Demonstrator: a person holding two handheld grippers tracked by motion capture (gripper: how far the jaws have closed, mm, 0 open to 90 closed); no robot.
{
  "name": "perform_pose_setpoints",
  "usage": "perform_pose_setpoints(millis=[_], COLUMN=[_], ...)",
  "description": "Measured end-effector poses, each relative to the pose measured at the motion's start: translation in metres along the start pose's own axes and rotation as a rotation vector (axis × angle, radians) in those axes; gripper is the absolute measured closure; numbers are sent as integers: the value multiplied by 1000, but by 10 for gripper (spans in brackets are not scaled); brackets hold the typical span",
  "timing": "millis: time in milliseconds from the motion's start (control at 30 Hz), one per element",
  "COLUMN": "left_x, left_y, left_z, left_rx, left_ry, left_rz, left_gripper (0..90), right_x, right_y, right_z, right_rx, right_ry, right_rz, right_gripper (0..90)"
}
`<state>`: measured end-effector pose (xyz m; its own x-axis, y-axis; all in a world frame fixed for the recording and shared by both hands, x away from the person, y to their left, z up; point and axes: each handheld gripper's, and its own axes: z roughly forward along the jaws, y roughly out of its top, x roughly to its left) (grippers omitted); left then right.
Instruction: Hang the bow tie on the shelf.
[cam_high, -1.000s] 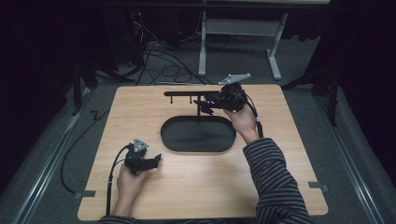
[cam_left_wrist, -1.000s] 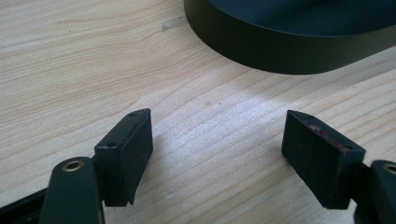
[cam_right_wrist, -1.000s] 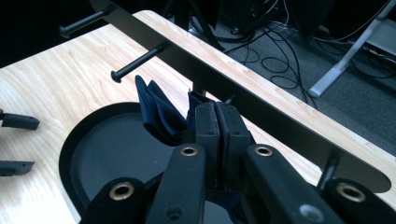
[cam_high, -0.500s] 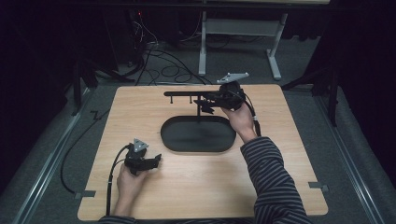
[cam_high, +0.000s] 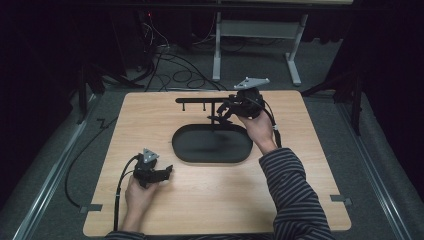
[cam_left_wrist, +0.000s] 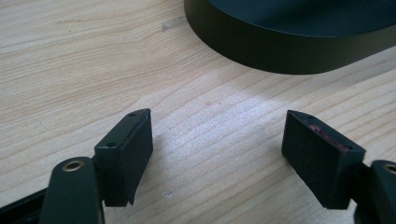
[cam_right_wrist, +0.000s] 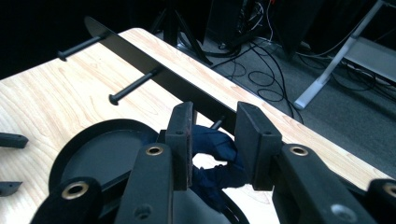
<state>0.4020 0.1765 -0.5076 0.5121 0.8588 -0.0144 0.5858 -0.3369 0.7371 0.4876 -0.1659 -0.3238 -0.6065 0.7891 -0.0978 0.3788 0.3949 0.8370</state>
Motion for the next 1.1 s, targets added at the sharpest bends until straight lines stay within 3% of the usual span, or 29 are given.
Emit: perform_pose_setpoints(millis=[433,767,1100], left_x=[0,0,0], left_y=[0,0,0], left_z=[0,0,0], left_rx=[0,-1,-1], left_ry=[-1,0,-1], left_rz=[-1,-1,-1], left_gripper=[253,253,253], right_x=[5,6,5], right_y=[-1,-10,-31], right_z=[-18,-41,-60], right_rx=[-18,-53,-66], right_ry=[19,54,83], right_rz=[-12,20,62], right_gripper=[648,570,562])
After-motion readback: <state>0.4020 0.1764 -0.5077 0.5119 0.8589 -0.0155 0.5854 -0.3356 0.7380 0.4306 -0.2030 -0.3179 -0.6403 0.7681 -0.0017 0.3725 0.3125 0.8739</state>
